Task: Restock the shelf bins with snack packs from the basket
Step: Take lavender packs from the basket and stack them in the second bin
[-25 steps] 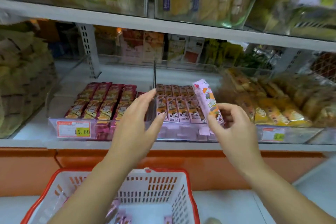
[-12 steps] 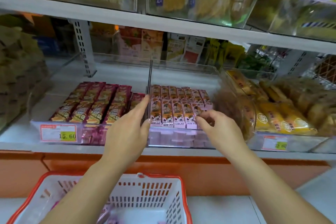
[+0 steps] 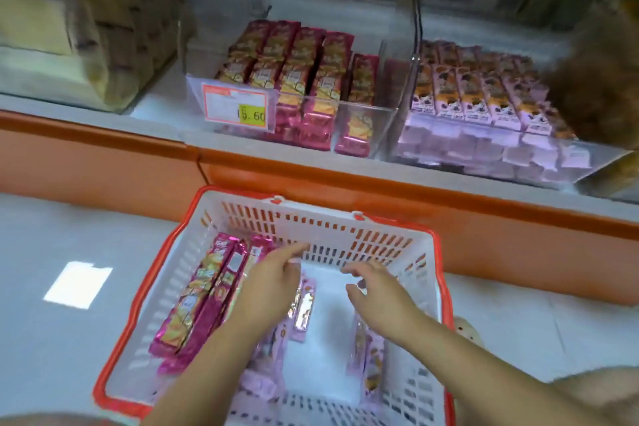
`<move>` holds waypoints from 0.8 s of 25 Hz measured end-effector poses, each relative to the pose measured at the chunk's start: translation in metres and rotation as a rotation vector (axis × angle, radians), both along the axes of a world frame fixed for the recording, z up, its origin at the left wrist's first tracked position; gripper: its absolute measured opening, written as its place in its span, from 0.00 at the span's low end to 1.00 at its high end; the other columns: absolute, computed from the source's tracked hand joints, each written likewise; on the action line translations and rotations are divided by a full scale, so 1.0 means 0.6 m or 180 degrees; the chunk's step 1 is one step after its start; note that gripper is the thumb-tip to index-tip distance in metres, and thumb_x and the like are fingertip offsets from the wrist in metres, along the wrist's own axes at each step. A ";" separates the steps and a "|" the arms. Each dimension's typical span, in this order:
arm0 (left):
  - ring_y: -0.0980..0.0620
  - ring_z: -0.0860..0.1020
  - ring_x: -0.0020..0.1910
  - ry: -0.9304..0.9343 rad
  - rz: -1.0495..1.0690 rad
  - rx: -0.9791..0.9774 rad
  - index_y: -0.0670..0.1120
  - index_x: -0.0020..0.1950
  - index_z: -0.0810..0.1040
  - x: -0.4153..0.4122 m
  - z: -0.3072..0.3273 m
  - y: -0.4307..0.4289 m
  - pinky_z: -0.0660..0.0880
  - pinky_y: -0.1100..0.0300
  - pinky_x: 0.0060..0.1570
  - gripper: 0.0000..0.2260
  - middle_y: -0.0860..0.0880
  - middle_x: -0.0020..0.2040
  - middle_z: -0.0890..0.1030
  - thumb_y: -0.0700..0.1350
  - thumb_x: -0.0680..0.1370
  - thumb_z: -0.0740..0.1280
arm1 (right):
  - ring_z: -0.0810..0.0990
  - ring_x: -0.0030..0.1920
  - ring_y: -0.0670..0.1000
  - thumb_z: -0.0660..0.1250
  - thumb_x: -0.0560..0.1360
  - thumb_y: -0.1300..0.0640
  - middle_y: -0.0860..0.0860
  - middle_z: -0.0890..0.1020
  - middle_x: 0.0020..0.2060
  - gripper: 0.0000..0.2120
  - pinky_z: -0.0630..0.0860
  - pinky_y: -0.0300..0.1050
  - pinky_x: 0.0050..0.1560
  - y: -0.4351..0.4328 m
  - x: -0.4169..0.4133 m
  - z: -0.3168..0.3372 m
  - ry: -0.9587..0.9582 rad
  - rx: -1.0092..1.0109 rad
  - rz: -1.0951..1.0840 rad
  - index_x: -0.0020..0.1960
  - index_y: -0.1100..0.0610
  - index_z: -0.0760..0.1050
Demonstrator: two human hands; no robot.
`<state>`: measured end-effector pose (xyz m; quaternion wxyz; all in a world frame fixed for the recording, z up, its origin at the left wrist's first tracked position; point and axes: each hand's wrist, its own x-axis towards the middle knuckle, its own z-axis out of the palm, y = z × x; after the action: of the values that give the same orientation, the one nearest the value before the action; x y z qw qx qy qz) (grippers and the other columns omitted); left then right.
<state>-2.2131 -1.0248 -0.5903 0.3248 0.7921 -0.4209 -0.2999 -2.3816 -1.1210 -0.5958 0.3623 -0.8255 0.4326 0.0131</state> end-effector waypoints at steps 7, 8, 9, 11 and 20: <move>0.63 0.78 0.42 0.0327 -0.0139 0.0770 0.53 0.70 0.72 0.031 -0.084 0.061 0.74 0.69 0.42 0.20 0.44 0.66 0.76 0.38 0.79 0.57 | 0.72 0.63 0.59 0.59 0.78 0.57 0.57 0.66 0.66 0.26 0.71 0.46 0.61 0.058 0.056 -0.233 0.1046 0.0773 0.0350 0.75 0.49 0.58; 0.61 0.77 0.49 0.0337 -0.0065 0.0904 0.54 0.70 0.71 0.034 -0.093 0.063 0.72 0.70 0.46 0.20 0.48 0.68 0.75 0.39 0.80 0.58 | 0.71 0.63 0.59 0.59 0.78 0.56 0.57 0.64 0.67 0.28 0.71 0.48 0.61 0.066 0.062 -0.245 0.1062 0.0711 0.0411 0.76 0.48 0.56; 0.60 0.76 0.53 0.0397 0.0008 0.0982 0.54 0.70 0.70 0.035 -0.098 0.064 0.71 0.71 0.47 0.20 0.51 0.68 0.75 0.40 0.80 0.58 | 0.69 0.63 0.60 0.59 0.78 0.55 0.57 0.62 0.68 0.28 0.71 0.49 0.60 0.073 0.067 -0.255 0.1053 0.0606 0.0453 0.76 0.47 0.54; 0.57 0.76 0.56 0.0549 0.0073 0.1040 0.55 0.71 0.69 0.035 -0.103 0.065 0.72 0.69 0.51 0.20 0.53 0.69 0.74 0.40 0.81 0.59 | 0.64 0.66 0.61 0.58 0.79 0.51 0.57 0.56 0.72 0.30 0.69 0.52 0.62 0.083 0.078 -0.272 0.1094 0.0401 0.0559 0.77 0.44 0.49; 0.47 0.78 0.59 0.0887 0.0203 0.1101 0.53 0.71 0.69 0.029 -0.102 0.057 0.74 0.51 0.60 0.19 0.53 0.68 0.74 0.40 0.81 0.57 | 0.70 0.59 0.56 0.59 0.78 0.54 0.55 0.69 0.62 0.18 0.73 0.49 0.55 0.108 0.062 -0.284 0.1263 0.0018 0.0117 0.68 0.52 0.64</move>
<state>-2.1958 -0.9908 -0.6513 0.2484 0.7998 -0.2890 -0.4638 -2.3441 -1.0564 -0.7663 0.2719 -0.8134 0.4804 0.1833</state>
